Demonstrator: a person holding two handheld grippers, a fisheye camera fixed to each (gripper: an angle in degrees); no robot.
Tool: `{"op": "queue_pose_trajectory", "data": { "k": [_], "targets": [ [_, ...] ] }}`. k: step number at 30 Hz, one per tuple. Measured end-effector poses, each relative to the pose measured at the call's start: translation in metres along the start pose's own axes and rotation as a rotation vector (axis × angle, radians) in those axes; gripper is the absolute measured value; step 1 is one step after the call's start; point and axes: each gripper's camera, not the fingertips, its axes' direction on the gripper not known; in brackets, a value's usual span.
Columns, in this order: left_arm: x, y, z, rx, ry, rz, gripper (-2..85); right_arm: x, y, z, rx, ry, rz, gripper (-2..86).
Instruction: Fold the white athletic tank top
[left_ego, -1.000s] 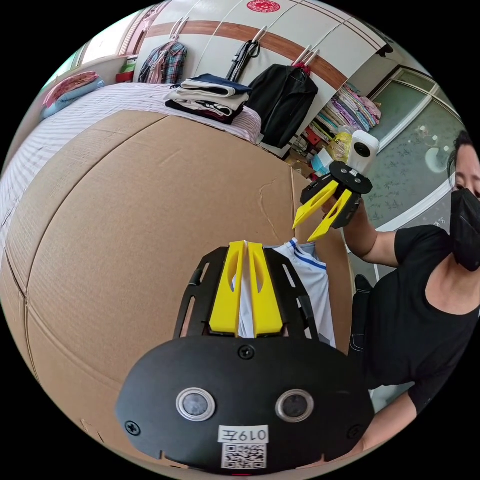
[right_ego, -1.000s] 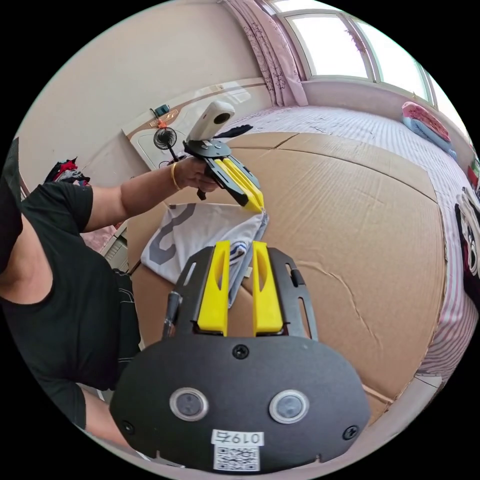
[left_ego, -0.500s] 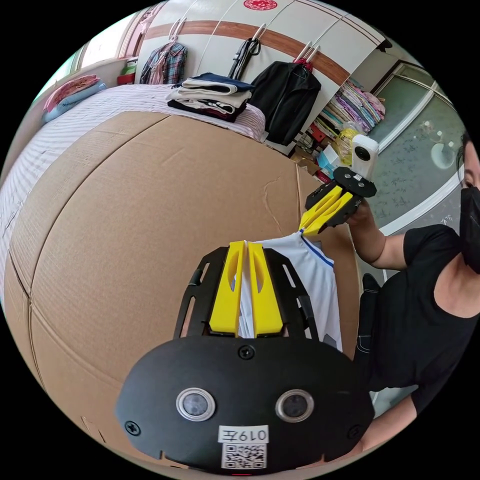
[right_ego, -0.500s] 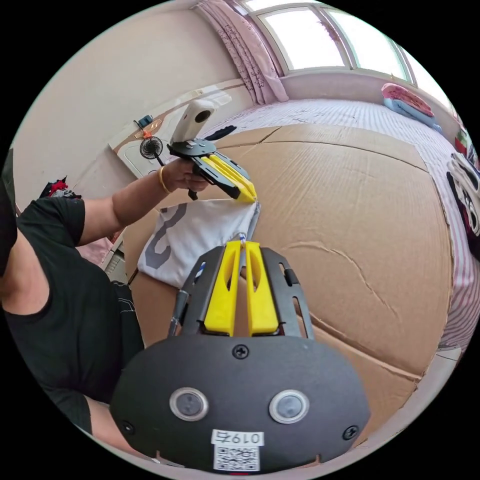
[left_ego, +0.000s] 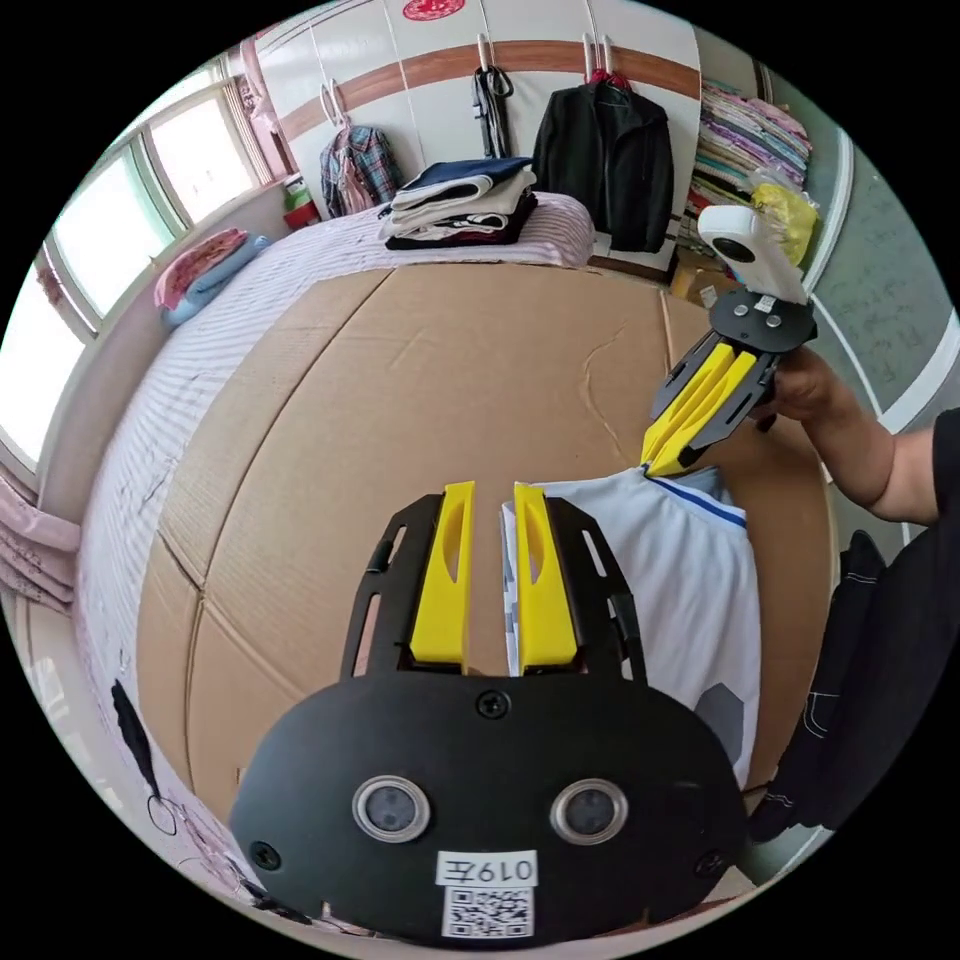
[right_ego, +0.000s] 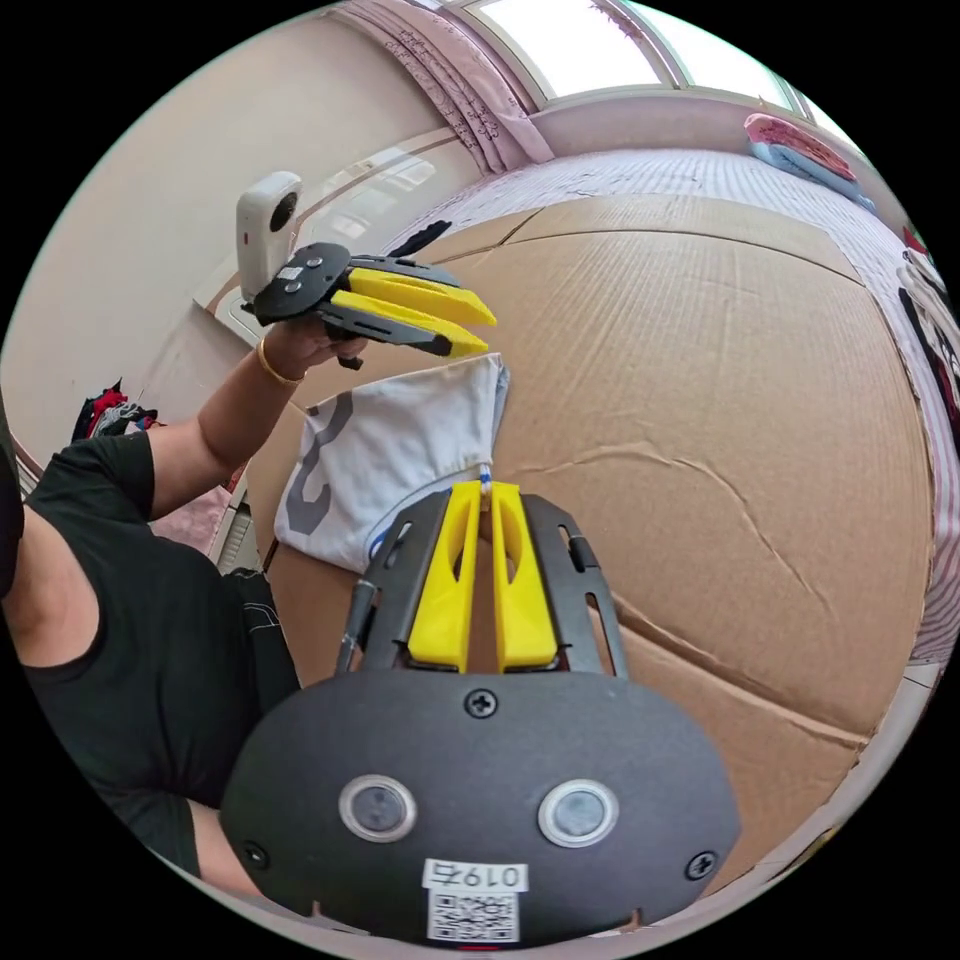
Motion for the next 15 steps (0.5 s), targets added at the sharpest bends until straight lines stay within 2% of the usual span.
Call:
{"op": "queue_pose_trajectory", "data": {
  "k": [5,7,15],
  "targets": [
    [0.076,0.004,0.0,-0.053,-0.377,-0.026,1.5,-0.008,0.014,0.025,0.007,-0.02,0.014,2.0],
    [0.097,0.006,0.0,-0.065,-0.447,-0.059,1.3,-0.012,0.02,0.032,0.011,-0.011,0.019,3.0],
    [0.161,0.027,-0.011,-0.089,-0.471,-0.259,0.8,-0.056,0.059,0.05,0.096,0.165,0.049,5.3]
  ]
}}
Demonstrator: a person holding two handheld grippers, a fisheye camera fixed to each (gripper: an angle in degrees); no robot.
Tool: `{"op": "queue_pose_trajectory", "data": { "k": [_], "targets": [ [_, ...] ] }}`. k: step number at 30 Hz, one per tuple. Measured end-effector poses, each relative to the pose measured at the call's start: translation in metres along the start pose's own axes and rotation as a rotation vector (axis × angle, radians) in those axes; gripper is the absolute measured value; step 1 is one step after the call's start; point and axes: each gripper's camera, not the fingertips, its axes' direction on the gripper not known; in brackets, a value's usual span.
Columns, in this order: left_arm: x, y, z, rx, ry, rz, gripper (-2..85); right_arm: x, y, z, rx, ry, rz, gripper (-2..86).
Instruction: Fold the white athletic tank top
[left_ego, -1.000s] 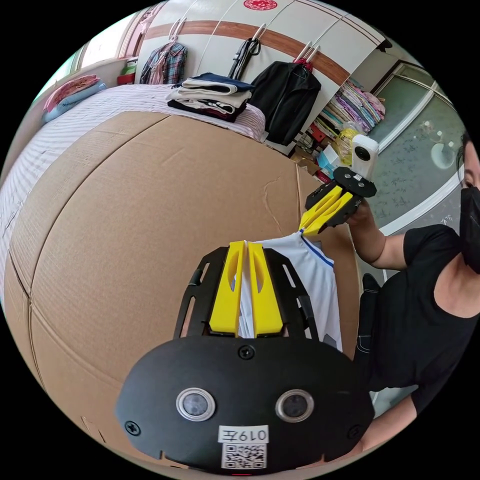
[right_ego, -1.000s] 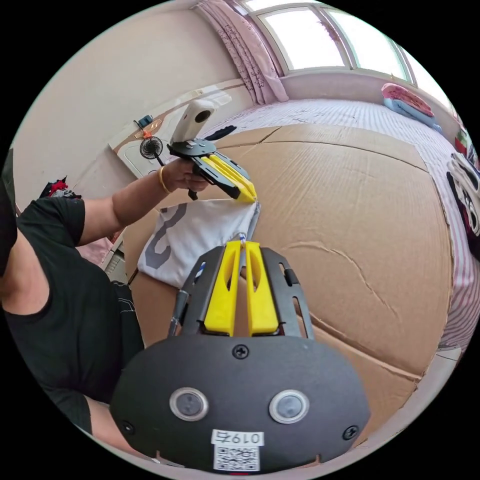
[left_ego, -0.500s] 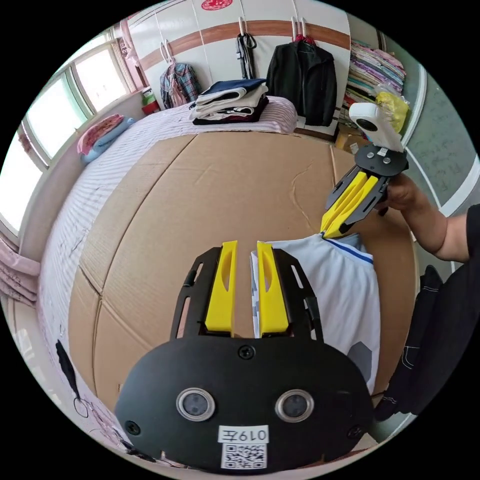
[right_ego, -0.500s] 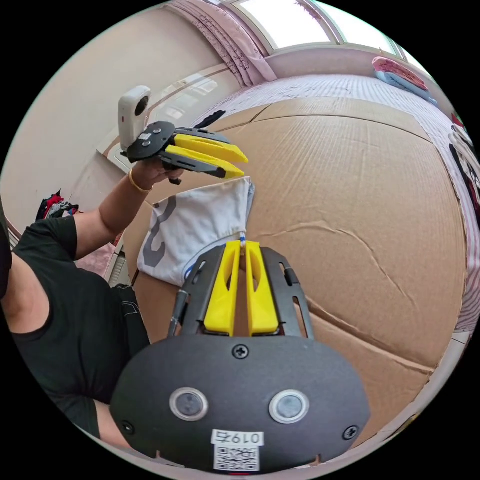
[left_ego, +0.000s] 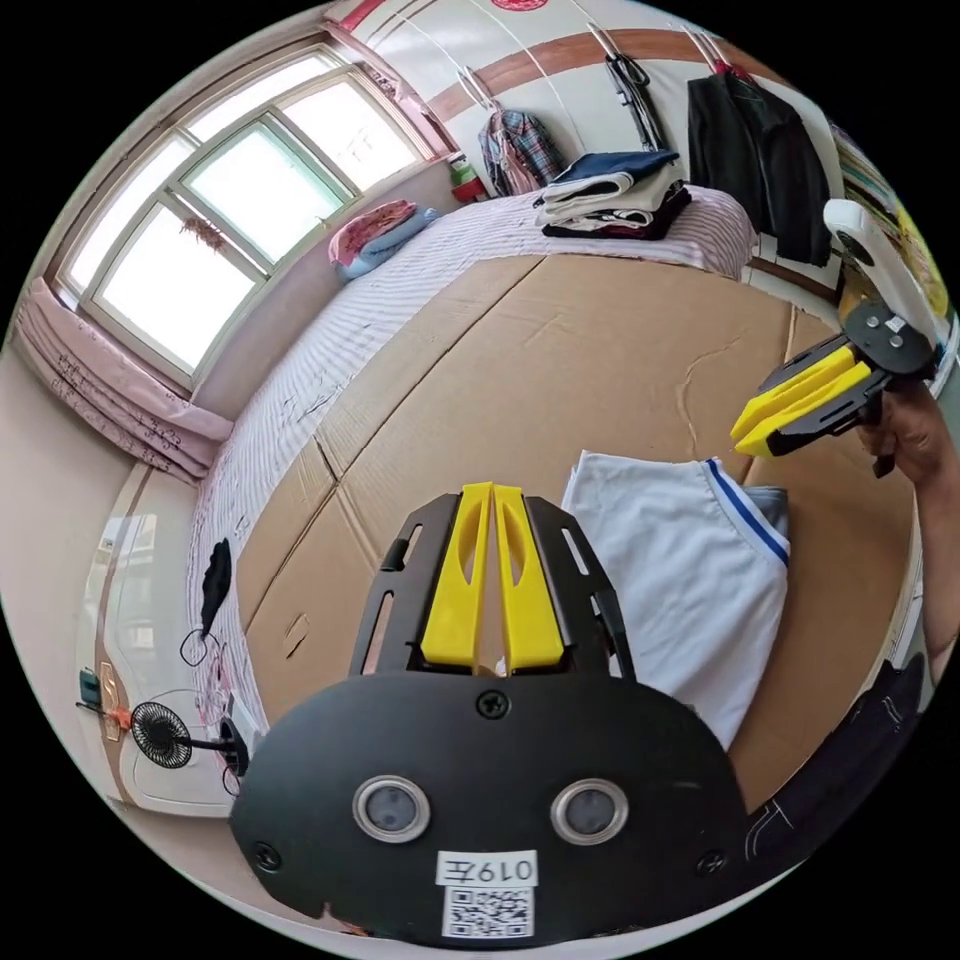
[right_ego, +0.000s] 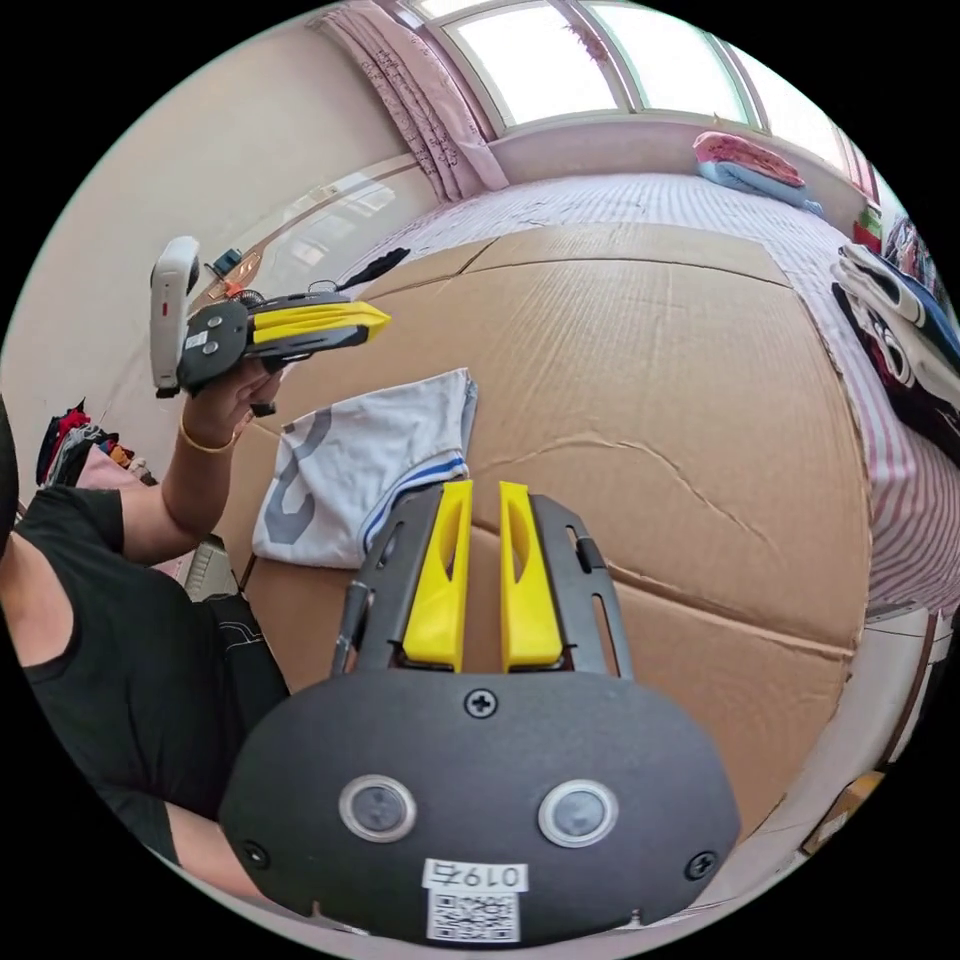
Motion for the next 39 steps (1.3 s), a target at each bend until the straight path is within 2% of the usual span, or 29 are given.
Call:
{"op": "queue_pose_trajectory", "data": {
  "k": [9,13,16,21,26,35,39],
  "targets": [
    [0.033,0.064,-0.011,-0.11,0.102,-0.173,0.7,-0.056,0.048,0.032,0.073,-0.127,-0.034,6.2],
    [0.049,0.1,-0.004,-0.185,0.077,-0.223,0.7,-0.152,0.072,0.047,0.145,0.039,-0.365,4.3],
    [0.053,0.127,-0.004,-0.211,0.045,-0.262,0.9,-0.223,0.092,0.071,0.224,0.034,-0.58,2.6],
    [0.053,0.158,0.0,-0.264,0.015,-0.309,0.9,-0.315,0.12,0.135,0.135,0.076,-0.787,3.5],
    [0.05,0.182,0.0,-0.28,-0.019,-0.336,1.0,-0.399,0.161,0.196,-0.006,0.211,-1.058,6.5],
    [0.042,0.202,0.018,-0.281,0.027,-0.375,1.8,-0.473,0.199,0.275,-0.047,0.406,-1.202,8.5],
    [0.036,0.209,0.023,-0.279,0.049,-0.387,2.8,-0.494,0.203,0.295,-0.071,0.422,-1.218,8.5]
  ]
}}
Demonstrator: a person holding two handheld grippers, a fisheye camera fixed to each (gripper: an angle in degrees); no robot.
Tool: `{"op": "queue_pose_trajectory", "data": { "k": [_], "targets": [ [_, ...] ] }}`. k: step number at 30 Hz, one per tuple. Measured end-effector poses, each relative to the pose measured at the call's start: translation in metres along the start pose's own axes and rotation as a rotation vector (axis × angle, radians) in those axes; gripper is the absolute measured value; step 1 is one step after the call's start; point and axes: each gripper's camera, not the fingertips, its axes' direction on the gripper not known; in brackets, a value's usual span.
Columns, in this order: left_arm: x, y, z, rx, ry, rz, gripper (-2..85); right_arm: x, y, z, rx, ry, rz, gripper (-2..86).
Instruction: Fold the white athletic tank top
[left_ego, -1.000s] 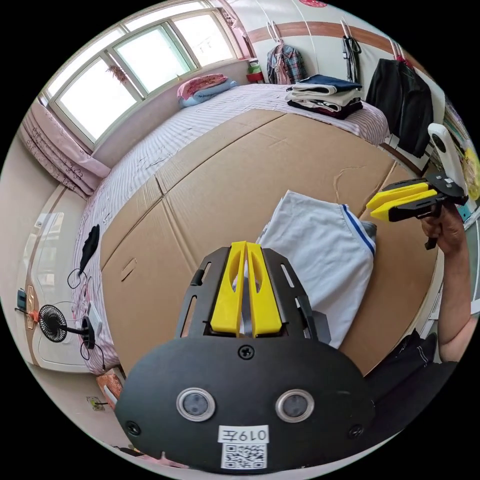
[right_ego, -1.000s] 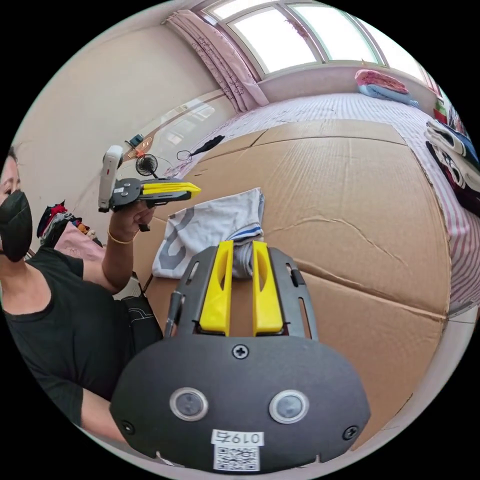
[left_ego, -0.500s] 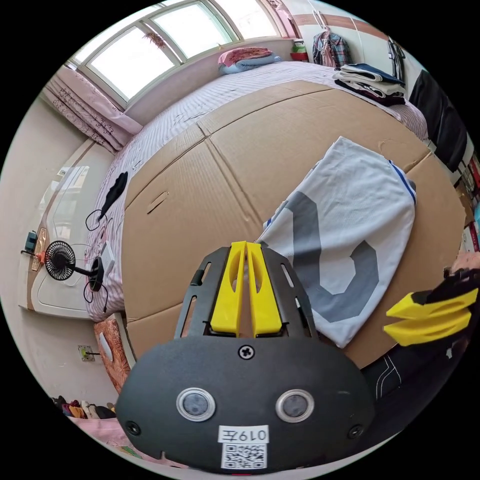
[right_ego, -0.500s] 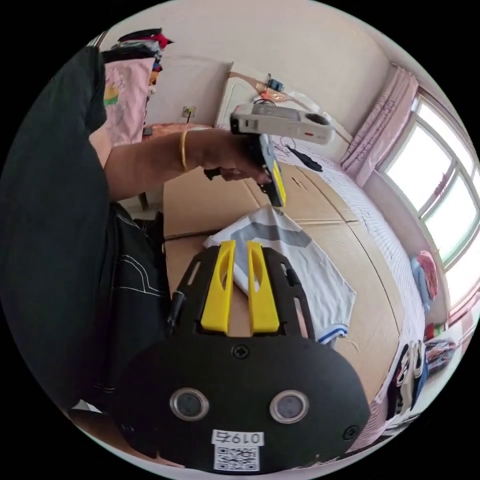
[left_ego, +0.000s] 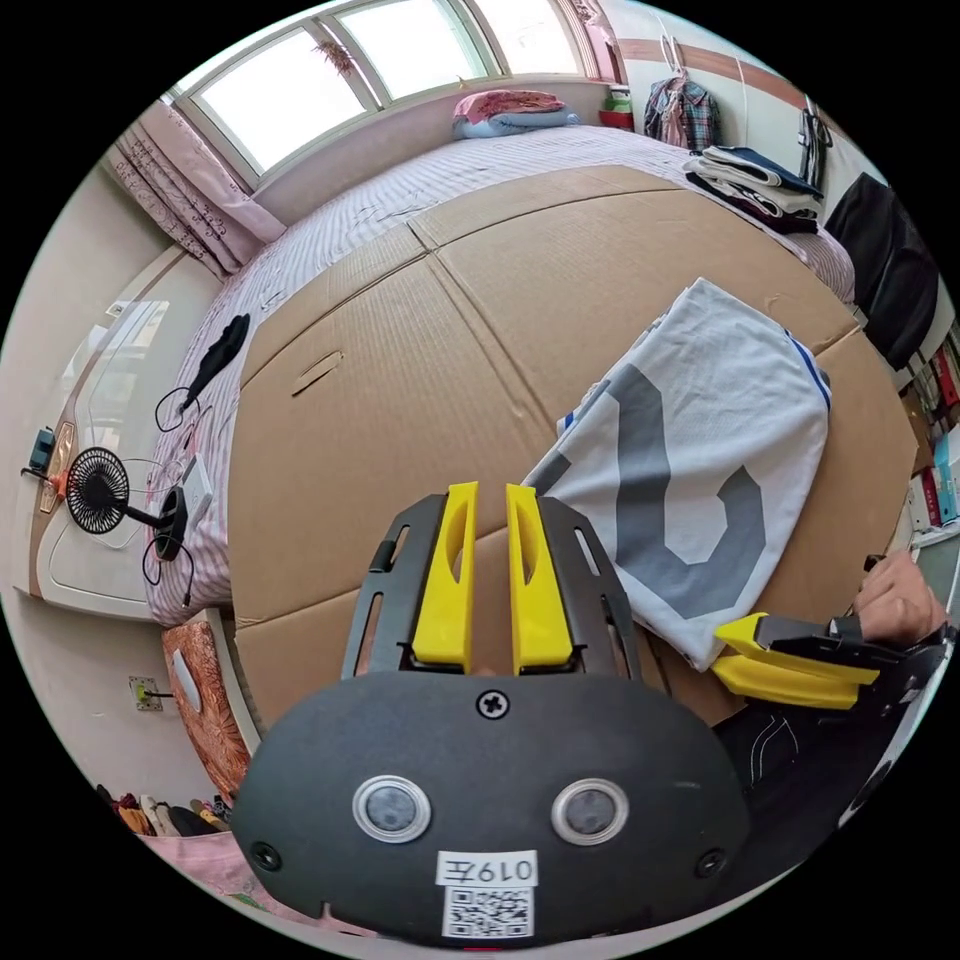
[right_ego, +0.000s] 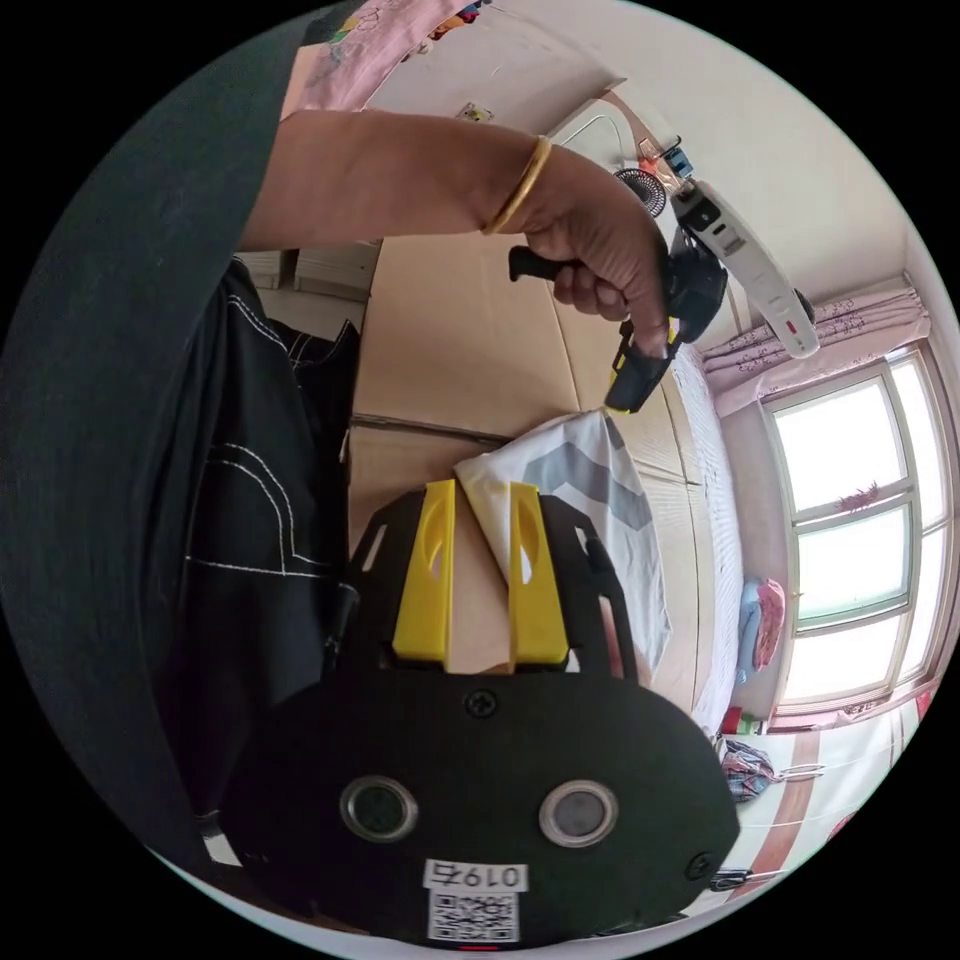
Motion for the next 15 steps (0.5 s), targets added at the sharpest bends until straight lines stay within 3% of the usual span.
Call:
{"op": "queue_pose_trajectory", "data": {
  "k": [7,15],
  "targets": [
    [-0.015,0.007,0.007,0.014,0.048,-0.01,6.3,-0.021,-0.034,0.018,-0.03,-0.018,-0.008,6.6],
    [-0.007,0.001,0.035,0.002,0.058,0.004,4.3,-0.036,-0.054,0.032,-0.037,-0.015,0.03,3.5]
  ]
}}
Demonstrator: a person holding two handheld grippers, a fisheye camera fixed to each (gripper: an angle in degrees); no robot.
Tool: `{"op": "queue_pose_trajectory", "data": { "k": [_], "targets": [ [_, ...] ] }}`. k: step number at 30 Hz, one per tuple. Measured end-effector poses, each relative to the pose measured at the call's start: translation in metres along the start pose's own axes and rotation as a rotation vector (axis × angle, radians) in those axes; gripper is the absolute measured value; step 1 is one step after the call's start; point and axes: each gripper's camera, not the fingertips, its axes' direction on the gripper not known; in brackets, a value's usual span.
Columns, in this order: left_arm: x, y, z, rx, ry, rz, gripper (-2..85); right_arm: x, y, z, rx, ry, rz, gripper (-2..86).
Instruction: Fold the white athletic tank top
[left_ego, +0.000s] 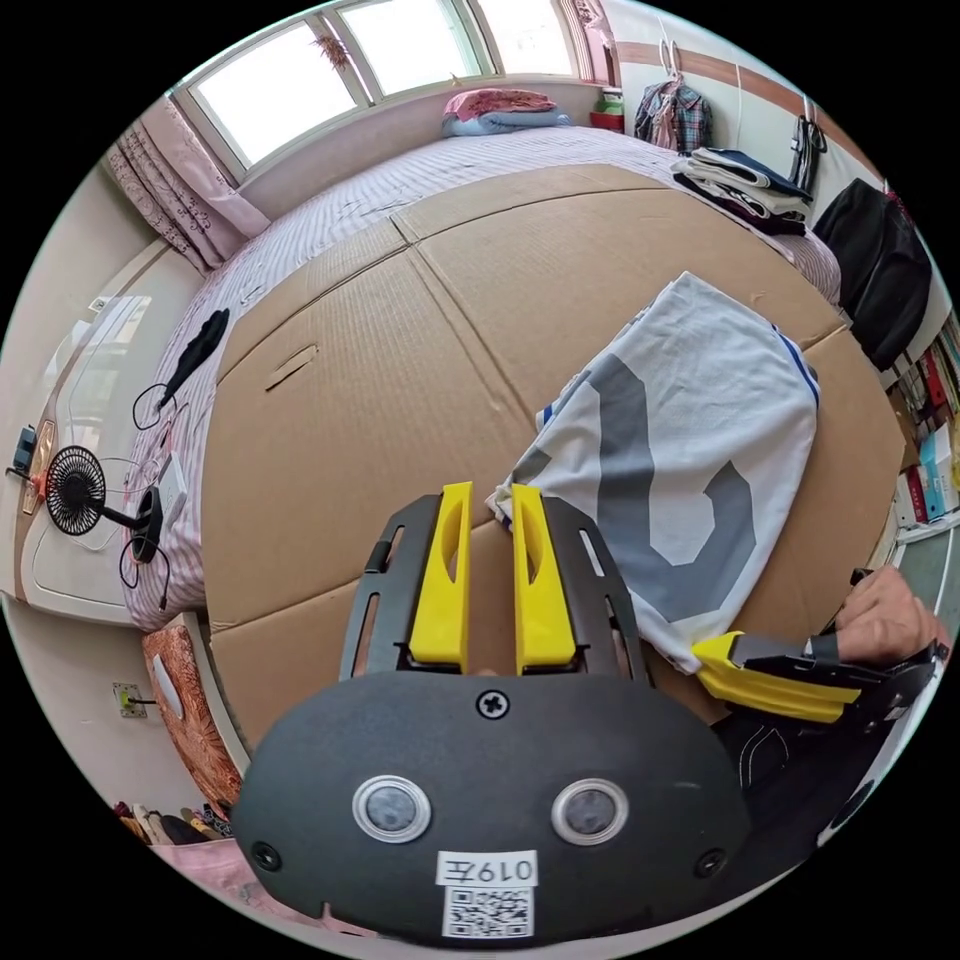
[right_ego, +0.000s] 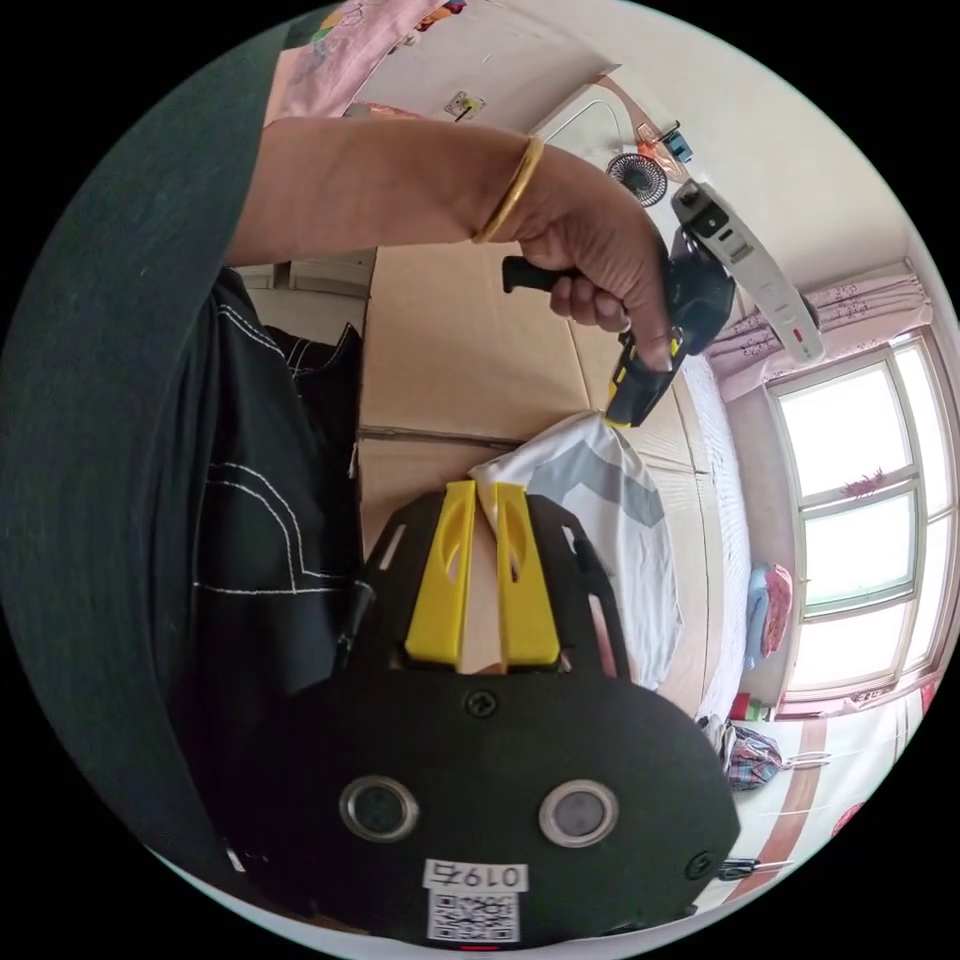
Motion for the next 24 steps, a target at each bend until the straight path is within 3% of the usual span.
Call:
{"op": "queue_pose_trajectory", "data": {
  "k": [24],
  "targets": [
    [-0.023,-0.01,0.037,0.014,-0.047,0.064,0.7,0.053,0.008,0.011,0.18,-0.193,0.27,0.2]
  ]
}}
